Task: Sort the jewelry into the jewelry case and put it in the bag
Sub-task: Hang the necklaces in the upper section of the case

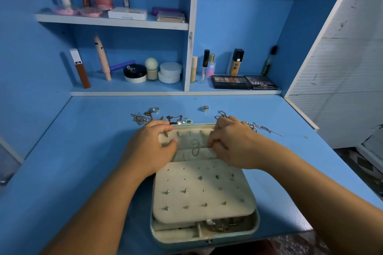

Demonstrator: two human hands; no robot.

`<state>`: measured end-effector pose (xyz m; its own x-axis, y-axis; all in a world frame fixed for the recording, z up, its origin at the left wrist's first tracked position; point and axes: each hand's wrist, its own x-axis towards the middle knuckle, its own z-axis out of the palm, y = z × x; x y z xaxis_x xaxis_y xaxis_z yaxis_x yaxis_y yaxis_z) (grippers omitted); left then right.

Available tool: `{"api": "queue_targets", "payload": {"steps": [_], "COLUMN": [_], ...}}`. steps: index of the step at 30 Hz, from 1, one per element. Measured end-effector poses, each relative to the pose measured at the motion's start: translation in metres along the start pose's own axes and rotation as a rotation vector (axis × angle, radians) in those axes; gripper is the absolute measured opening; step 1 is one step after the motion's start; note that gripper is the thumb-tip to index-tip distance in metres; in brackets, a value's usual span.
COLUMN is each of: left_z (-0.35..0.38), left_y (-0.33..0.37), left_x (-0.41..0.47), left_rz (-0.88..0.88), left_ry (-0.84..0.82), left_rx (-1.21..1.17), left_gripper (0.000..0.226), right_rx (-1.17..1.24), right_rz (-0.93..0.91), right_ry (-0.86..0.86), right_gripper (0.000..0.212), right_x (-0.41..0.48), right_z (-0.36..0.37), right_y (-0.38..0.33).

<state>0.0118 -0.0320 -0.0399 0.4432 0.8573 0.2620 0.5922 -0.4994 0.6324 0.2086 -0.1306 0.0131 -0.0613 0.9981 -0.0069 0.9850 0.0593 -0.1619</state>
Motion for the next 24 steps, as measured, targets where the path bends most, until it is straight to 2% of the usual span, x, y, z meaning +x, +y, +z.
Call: {"api": "queue_targets", "payload": {"steps": [2, 8, 13, 24], "left_z": [0.000, 0.000, -0.002, -0.002], "left_y": [0.000, -0.001, 0.001, -0.001], "left_x": [0.000, 0.000, 0.000, 0.000], "left_rz": [-0.006, -0.004, -0.003, 0.005], "left_ry": [0.000, -0.010, -0.021, -0.020], "left_rx": [-0.002, -0.005, -0.006, -0.001], "left_gripper": [0.036, 0.037, 0.038, 0.037], "right_rx": [0.085, 0.113, 0.149, -0.001], "right_rz": [0.024, -0.021, 0.015, 0.057], "right_ry": [-0.004, 0.124, -0.072, -0.143], "right_gripper": [0.027, 0.024, 0.016, 0.015], "right_x": [0.000, 0.014, 0.036, 0.041], "right_z": [0.001, 0.001, -0.005, -0.003], "right_y": [0.003, 0.003, -0.006, -0.011]}}
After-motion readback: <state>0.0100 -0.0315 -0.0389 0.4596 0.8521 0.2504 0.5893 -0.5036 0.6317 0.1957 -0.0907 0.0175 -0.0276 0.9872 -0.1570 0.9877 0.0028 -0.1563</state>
